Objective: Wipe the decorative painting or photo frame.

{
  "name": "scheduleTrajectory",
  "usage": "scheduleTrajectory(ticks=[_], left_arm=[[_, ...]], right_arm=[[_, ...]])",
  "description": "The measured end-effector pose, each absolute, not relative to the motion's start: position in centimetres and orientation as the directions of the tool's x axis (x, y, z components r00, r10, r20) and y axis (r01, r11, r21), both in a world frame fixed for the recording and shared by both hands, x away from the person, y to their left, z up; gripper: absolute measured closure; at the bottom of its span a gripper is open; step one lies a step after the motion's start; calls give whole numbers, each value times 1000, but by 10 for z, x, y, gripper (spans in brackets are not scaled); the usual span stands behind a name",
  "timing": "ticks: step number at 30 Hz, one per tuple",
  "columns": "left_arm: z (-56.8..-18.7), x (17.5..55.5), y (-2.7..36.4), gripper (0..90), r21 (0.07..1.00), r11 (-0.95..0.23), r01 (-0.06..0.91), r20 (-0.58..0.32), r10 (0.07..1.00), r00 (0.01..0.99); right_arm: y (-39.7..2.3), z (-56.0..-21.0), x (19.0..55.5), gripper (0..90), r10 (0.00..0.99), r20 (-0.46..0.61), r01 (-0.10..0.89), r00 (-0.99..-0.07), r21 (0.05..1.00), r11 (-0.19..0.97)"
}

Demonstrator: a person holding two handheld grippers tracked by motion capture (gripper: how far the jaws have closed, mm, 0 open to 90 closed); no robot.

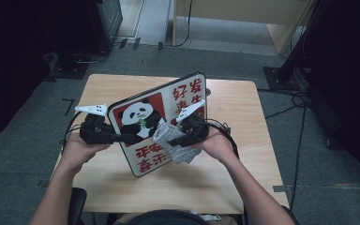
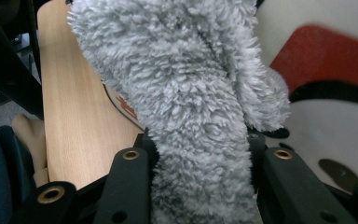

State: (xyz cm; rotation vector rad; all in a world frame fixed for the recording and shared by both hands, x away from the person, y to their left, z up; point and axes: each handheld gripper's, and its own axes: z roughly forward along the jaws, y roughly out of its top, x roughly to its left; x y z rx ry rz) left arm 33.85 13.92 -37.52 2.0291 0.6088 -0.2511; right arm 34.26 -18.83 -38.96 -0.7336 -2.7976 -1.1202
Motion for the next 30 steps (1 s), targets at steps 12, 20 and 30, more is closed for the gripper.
scheduleTrajectory(ticks=[12, 20, 30], left_arm=[[-375, 338, 139, 753, 754, -409, 514, -412, 315, 855], [-375, 338, 139, 753, 754, -408, 515, -412, 317, 854], [-375, 338, 139, 753, 755, -407, 514, -411, 318, 854]], right_arm=[[-191, -411, 339, 661, 415, 236, 463, -879, 631, 622], [-194, -429, 335, 661, 415, 250, 473, -875, 619, 626], [-196, -444, 333, 661, 414, 275, 489, -868, 621, 612]])
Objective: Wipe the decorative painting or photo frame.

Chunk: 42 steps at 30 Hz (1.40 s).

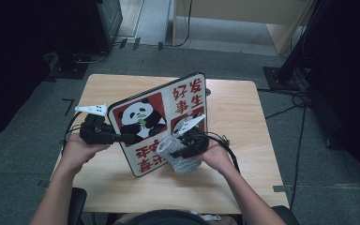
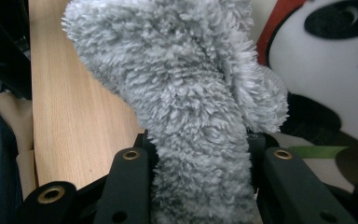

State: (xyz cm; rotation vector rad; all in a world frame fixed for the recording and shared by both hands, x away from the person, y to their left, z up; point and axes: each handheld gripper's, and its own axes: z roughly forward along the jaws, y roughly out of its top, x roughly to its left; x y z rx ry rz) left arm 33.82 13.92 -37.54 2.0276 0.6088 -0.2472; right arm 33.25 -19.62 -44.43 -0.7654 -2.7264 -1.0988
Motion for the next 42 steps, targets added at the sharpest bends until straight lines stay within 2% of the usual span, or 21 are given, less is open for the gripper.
scheduleTrajectory(ticks=[12, 22, 30, 42], left_arm=[[-375, 338, 139, 752, 755, -406, 515, -411, 319, 854], [-376, 338, 139, 749, 755, -404, 518, -414, 318, 853], [-376, 338, 140, 745, 754, -403, 519, -415, 320, 852], [-375, 338, 143, 741, 753, -402, 522, -414, 327, 849]], right_arm=[[-198, -462, 331, 661, 407, 283, 492, -869, 592, 639], [-199, -455, 331, 661, 406, 290, 496, -867, 580, 646], [-198, -437, 330, 661, 404, 278, 488, -872, 579, 653], [-193, -390, 332, 662, 398, 259, 468, -880, 613, 636]])
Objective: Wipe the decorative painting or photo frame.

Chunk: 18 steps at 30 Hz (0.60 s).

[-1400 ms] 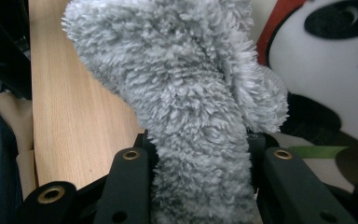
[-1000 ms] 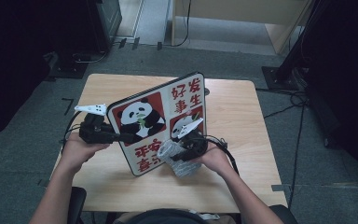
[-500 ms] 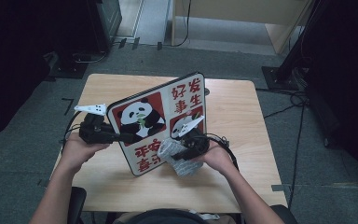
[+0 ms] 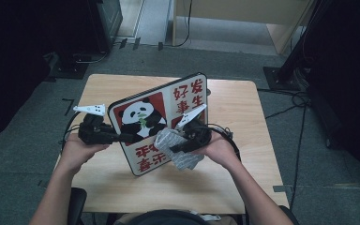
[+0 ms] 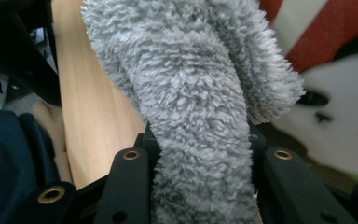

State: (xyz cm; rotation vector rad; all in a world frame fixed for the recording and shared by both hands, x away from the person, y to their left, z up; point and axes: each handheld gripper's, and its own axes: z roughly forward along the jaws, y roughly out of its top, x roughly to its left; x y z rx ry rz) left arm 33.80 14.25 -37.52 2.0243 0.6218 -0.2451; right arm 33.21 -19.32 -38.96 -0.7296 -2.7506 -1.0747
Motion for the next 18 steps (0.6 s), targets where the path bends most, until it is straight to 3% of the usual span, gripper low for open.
scheduleTrajectory(ticks=[18], left_arm=[[-374, 334, 148, 735, 757, -388, 525, -418, 330, 846]], right_arm=[[-174, -310, 347, 662, 393, 190, 412, -900, 667, 621]])
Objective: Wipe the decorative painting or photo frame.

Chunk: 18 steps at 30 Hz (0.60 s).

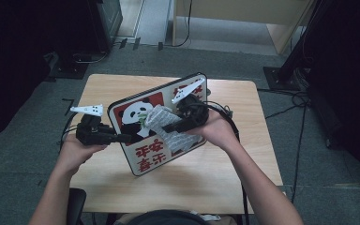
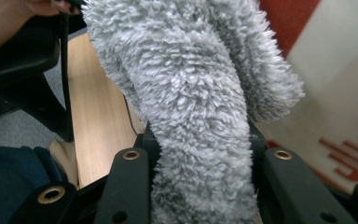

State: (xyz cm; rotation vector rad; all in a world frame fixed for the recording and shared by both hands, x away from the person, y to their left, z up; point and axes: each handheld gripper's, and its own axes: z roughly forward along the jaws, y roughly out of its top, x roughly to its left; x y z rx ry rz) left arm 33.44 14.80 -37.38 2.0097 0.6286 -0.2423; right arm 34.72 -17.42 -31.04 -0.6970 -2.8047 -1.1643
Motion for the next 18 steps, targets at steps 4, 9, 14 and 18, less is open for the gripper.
scheduleTrajectory(ticks=[4, 9, 14, 18], left_arm=[[-373, 333, 151, 736, 759, -382, 528, -419, 335, 844], [-373, 331, 153, 736, 759, -376, 532, -419, 343, 841], [-373, 330, 153, 740, 758, -373, 534, -420, 348, 838], [-373, 330, 153, 745, 760, -375, 531, -417, 345, 841]], right_arm=[[-167, -295, 349, 662, 379, 172, 389, -909, 678, 624], [-159, -274, 351, 662, 370, 147, 363, -917, 693, 624], [-152, -258, 351, 661, 363, 131, 345, -923, 703, 622], [-145, -248, 352, 661, 363, 130, 342, -923, 710, 616]])
